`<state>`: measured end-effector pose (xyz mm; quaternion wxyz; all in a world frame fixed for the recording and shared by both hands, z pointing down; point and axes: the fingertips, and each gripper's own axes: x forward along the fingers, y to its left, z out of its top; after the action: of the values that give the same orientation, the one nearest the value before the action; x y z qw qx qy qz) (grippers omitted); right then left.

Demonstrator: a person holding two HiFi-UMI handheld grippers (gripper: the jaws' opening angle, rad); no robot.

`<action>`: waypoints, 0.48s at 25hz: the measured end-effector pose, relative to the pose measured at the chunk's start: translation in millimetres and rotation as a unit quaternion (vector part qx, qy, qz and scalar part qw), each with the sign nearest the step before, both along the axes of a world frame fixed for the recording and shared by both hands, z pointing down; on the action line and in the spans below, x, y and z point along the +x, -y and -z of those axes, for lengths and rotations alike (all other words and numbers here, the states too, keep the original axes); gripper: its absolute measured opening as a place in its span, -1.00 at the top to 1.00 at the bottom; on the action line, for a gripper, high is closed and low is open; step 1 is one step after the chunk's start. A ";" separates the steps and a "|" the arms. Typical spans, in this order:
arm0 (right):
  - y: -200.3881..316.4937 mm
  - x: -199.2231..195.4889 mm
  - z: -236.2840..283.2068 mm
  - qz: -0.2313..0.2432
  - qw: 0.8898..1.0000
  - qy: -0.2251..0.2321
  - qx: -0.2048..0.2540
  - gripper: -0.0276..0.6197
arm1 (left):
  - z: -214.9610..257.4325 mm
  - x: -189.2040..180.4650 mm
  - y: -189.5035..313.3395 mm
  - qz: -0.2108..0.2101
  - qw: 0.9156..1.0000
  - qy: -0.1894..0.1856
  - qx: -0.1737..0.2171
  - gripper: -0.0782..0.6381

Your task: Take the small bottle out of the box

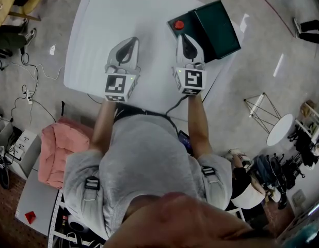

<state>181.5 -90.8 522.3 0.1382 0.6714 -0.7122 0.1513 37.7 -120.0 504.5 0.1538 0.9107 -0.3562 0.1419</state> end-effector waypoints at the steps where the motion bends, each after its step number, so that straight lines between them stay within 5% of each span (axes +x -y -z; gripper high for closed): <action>1: 1.2 1.2 -2.1 0.000 1.000 0.001 -0.001 0.91 | -1.0 0.5 -0.9 0.000 1.000 0.001 -0.001 0.75; 5: 6.5 5.9 -12.8 -0.005 1.000 0.006 -0.008 0.90 | -8.8 0.1 -2.9 0.003 1.000 0.006 -0.009 0.75; 12: 16.9 15.6 -28.5 -0.010 1.000 0.007 -0.012 0.55 | -14.4 -0.5 -2.1 0.004 1.000 0.017 -0.015 0.75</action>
<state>197.1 -107.8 550.8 0.1400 0.6754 -0.7047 0.1661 37.2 -118.0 519.0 0.1618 0.9046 -0.3598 0.1616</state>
